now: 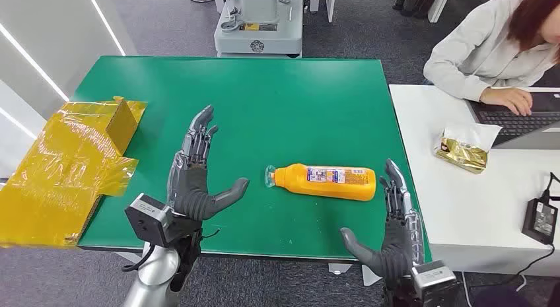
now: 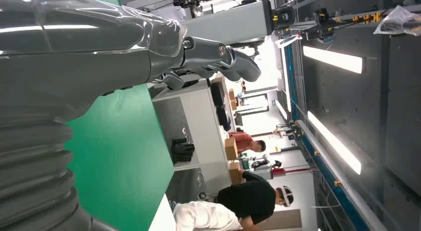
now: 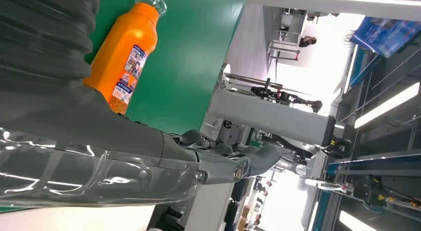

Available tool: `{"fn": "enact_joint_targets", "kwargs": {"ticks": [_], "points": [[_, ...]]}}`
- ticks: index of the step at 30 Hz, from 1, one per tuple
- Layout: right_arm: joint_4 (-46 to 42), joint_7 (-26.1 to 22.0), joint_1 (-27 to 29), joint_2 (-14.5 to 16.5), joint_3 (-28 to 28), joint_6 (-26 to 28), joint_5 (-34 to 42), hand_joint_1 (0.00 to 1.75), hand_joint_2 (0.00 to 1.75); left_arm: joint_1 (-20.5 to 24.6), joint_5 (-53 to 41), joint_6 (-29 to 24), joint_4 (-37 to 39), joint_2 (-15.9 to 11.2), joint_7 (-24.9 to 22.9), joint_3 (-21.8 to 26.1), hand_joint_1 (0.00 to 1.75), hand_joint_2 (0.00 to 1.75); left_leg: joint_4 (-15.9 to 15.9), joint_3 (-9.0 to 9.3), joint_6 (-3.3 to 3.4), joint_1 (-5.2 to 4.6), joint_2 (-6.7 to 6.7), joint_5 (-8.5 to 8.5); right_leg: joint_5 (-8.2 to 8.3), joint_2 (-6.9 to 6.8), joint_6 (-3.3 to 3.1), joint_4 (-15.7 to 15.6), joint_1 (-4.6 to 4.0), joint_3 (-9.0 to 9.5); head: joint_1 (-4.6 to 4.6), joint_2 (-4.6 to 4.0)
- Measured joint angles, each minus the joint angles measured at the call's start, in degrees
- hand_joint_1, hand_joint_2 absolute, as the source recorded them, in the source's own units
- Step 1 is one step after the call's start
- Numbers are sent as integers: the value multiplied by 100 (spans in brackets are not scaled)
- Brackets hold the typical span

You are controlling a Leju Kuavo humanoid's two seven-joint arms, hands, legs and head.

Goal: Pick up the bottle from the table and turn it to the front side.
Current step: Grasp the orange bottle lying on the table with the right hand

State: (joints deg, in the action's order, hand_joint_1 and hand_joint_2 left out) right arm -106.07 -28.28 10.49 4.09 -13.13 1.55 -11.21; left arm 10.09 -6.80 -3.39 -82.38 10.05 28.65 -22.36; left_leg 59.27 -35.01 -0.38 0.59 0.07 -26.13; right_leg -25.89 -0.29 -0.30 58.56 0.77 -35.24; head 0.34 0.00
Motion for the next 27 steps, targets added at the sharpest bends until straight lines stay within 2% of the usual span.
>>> {"fn": "enact_joint_targets", "kwargs": {"ticks": [27], "points": [[-121,100,-1,118,10,85,-224,0,175,10,-57,187,24,51,-74,2,0,175,0,0,0,0,0,0,0,0,0,0,0,0,-1,0]]}}
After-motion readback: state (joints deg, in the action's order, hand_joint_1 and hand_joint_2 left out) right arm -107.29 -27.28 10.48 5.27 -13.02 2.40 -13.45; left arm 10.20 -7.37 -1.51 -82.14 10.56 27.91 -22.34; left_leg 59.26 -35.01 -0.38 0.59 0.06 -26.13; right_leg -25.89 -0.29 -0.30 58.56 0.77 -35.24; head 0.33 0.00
